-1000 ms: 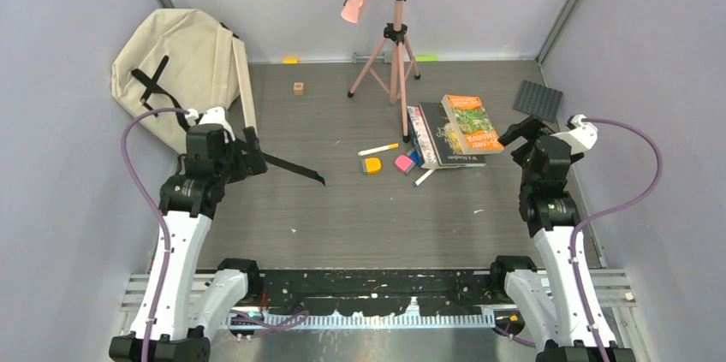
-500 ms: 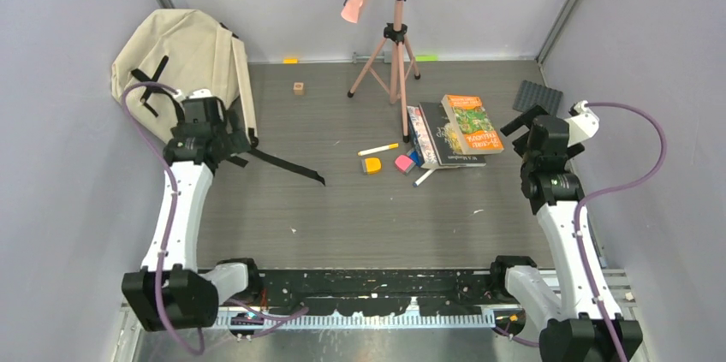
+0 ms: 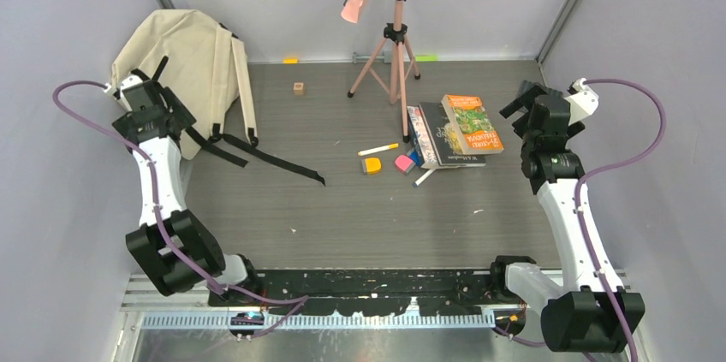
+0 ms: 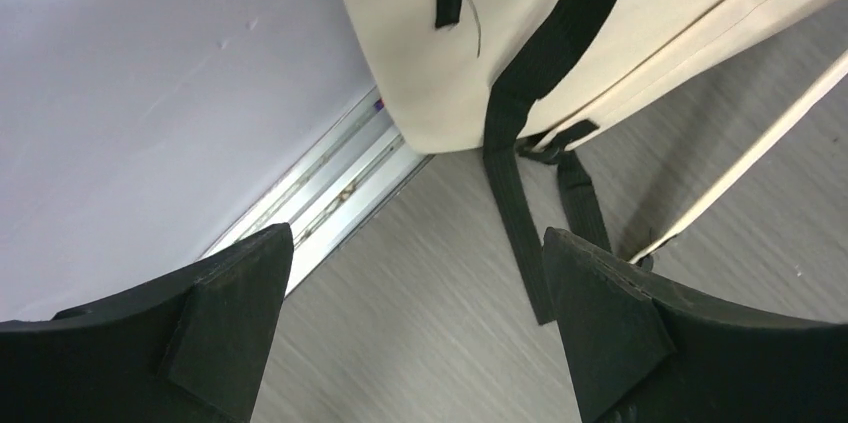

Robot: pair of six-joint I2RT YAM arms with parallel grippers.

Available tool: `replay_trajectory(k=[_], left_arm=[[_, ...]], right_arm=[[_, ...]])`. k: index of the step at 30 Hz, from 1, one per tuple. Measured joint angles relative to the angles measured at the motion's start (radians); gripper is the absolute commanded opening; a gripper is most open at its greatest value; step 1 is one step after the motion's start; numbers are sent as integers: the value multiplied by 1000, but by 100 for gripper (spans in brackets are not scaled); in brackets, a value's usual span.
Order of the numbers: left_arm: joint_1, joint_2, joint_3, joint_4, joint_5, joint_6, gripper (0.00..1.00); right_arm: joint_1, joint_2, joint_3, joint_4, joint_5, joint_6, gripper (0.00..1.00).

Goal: Pack the student bag
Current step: Move the student bag to the center of the board.

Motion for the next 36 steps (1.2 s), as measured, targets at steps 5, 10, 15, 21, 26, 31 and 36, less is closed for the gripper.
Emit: replay_trajectory(k=[5,10,15,21,26,31,36], left_arm=[[25,29,-1,109,52,3,98],[37,46,-19,252,91,7,98],[51,73,-53,339,87,7,98],[94,108,-58,412,89,-11,98],[107,177,-48,479,96,-28,99],[107,225,-45,488,98,-31,78],[107,258,-7,496,124,-35,31]], right_arm=[[0,9,0,5,-11,22,100],[0,-6,15,-1,-15,19,100],[0,-68,39,-32,-19,4,100],[0,-134,53,-89,-15,-1,100],[0,-127,90,-131,-13,-11,100],[0,-118,138,-156,-10,-30,100],[0,-127,145,-172,6,-40,100]])
